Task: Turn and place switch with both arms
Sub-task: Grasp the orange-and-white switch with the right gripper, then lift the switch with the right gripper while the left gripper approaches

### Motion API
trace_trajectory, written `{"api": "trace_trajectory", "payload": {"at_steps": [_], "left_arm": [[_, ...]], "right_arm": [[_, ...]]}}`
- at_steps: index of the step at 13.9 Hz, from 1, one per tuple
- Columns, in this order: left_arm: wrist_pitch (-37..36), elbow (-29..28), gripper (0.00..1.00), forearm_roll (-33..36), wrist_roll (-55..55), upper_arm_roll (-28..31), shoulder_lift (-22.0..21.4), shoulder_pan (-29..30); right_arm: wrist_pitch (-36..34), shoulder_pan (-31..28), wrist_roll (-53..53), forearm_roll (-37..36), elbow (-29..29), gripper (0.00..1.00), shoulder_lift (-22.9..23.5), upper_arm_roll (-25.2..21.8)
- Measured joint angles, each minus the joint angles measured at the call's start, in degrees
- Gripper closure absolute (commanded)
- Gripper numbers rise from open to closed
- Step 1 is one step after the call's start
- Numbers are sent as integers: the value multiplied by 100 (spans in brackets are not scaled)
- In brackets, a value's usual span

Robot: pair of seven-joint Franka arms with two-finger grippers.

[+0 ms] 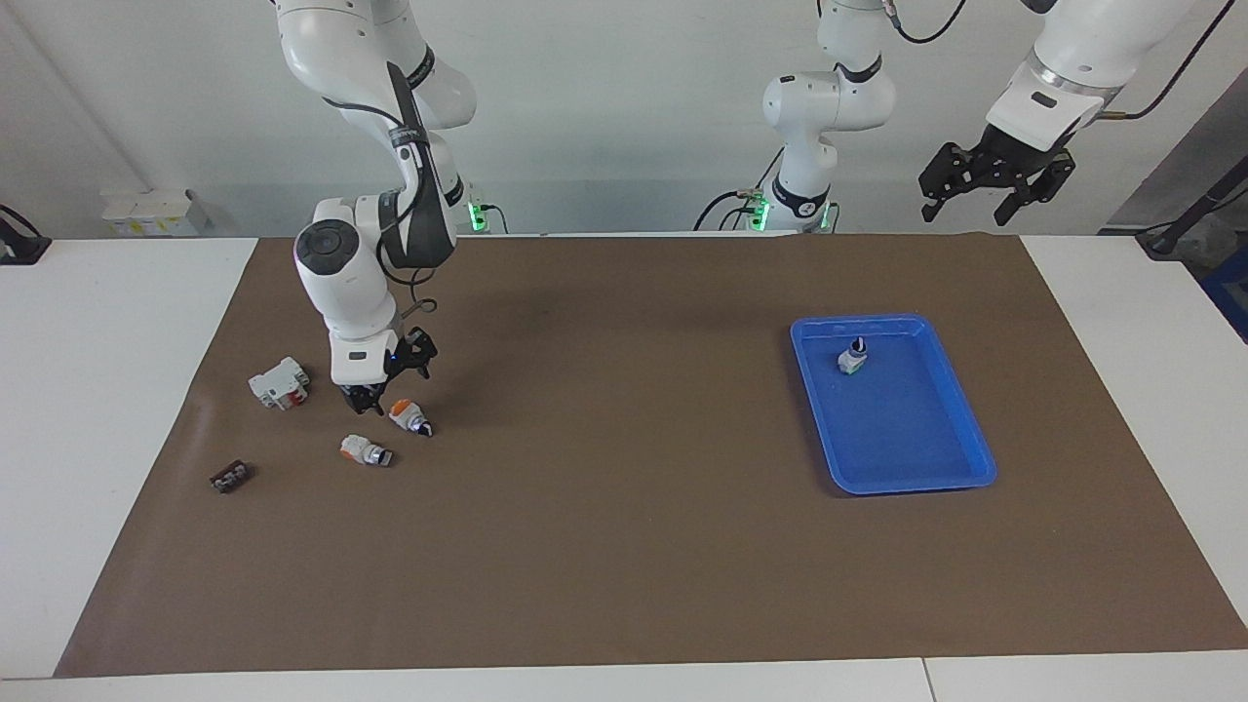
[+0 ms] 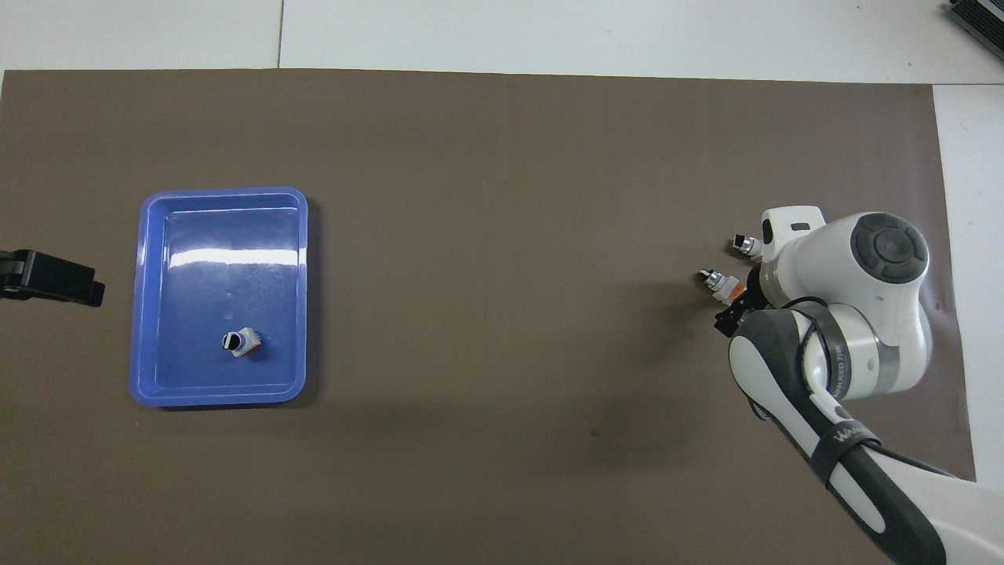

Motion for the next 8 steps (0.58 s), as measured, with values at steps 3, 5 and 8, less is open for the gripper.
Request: {"api": "trace_trajectory", "payload": {"at_steps": [3,5,8], "left_arm": [[0,0,0,0,0,0,0,0],[0,0,0,0,0,0,0,0],[0,0,0,0,0,0,0,0]], "right_arm": [[436,-4,-284,0,-202,30,64,-20],[588,-3,-313,0,-215,30,118,-22],[725,-6,-334,0,-217,45,218,-29]]}}
